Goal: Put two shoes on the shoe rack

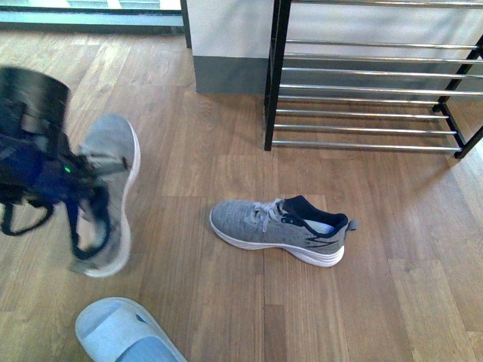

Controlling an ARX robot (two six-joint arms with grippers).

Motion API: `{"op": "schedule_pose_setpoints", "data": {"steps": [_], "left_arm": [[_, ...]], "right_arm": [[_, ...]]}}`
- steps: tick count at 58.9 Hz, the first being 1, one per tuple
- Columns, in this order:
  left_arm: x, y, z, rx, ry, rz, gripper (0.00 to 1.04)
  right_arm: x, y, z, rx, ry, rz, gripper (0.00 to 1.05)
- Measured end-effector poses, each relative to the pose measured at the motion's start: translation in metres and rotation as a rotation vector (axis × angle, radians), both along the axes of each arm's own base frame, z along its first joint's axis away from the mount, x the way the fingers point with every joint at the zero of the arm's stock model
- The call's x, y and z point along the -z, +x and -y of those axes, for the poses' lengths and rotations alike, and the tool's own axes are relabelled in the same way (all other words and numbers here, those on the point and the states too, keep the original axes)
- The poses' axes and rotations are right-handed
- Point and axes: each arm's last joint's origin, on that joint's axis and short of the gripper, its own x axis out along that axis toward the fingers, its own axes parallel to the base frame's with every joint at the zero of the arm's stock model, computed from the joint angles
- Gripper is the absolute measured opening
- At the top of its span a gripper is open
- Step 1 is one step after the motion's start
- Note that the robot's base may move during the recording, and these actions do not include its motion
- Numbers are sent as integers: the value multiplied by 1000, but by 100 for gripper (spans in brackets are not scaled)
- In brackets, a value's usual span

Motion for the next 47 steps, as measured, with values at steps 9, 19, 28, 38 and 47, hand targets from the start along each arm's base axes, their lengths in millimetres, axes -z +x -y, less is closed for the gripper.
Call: {"op": "schedule_pose_setpoints", "data": {"steps": [9, 19, 28, 38, 47], "left_arm": [[-73, -32, -26, -17, 191, 246, 2], [-133, -85, -46, -58, 392, 459, 2], [-180, -152, -37, -24, 507, 605, 2], [-214, -212, -18, 15, 579, 692, 2], [-227, -227, -17, 18, 584, 766, 2]], "right_arm": [[0, 0, 0, 0, 0, 0, 95], [0, 0, 0, 0, 0, 0, 95], [0, 0, 0, 0, 0, 0, 95], [0, 0, 0, 0, 0, 0, 95], [0, 0, 0, 0, 0, 0, 95]]}}
